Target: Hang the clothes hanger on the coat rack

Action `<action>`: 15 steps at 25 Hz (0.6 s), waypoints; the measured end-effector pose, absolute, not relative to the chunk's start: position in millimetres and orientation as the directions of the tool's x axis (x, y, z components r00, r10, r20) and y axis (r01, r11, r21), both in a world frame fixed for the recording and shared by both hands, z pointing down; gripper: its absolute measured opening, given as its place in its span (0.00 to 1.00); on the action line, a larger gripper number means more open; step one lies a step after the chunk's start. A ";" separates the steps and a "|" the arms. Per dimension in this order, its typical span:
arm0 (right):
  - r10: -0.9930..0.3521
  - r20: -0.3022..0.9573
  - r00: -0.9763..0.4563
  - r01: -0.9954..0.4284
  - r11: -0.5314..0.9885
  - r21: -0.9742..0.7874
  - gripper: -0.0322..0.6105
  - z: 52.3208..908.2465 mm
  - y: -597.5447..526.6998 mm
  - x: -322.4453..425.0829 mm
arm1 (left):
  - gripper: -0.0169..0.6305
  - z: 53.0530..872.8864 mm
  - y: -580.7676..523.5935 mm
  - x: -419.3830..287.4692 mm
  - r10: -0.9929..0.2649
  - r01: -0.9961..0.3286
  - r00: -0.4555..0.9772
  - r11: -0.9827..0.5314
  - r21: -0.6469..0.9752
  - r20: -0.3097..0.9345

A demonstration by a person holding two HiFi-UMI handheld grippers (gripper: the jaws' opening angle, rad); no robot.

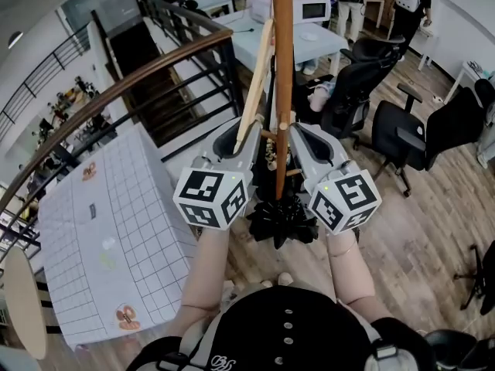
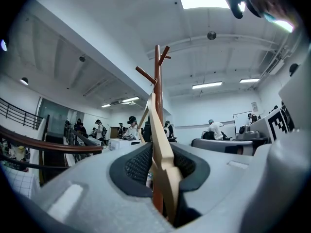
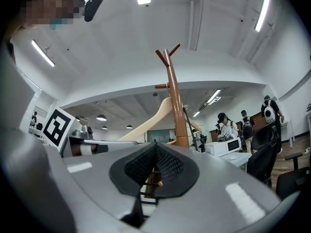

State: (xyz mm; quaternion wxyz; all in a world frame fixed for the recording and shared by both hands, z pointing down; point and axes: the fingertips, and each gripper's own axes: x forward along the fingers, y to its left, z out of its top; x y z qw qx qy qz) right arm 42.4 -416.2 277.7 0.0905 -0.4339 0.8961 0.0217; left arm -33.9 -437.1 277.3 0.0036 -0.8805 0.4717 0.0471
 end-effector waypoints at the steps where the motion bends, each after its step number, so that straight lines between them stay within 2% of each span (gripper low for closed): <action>1: -0.773 -0.178 -0.609 -0.780 0.624 -0.039 0.05 279.0 -413.8 41.2 | 0.16 279.3 -434.5 -35.4 -0.832 -0.832 0.549 -0.553 0.043 -0.084; 5: -0.771 -0.155 -0.618 -0.776 0.629 -0.035 0.05 286.9 -405.8 36.1 | 0.18 284.3 -424.7 -44.4 -0.842 -0.840 0.531 -0.538 0.070 -0.094; 11: -0.777 -0.115 -0.619 -0.780 0.626 -0.026 0.05 302.7 -397.9 30.5 | 0.18 286.6 -405.8 -58.1 -0.858 -0.858 0.477 -0.502 0.113 -0.192; 15: -0.772 -0.100 -0.627 -0.775 0.632 -0.021 0.05 311.4 -390.6 29.9 | 0.17 300.5 -395.8 -59.1 -0.853 -0.847 0.478 -0.511 0.146 -0.211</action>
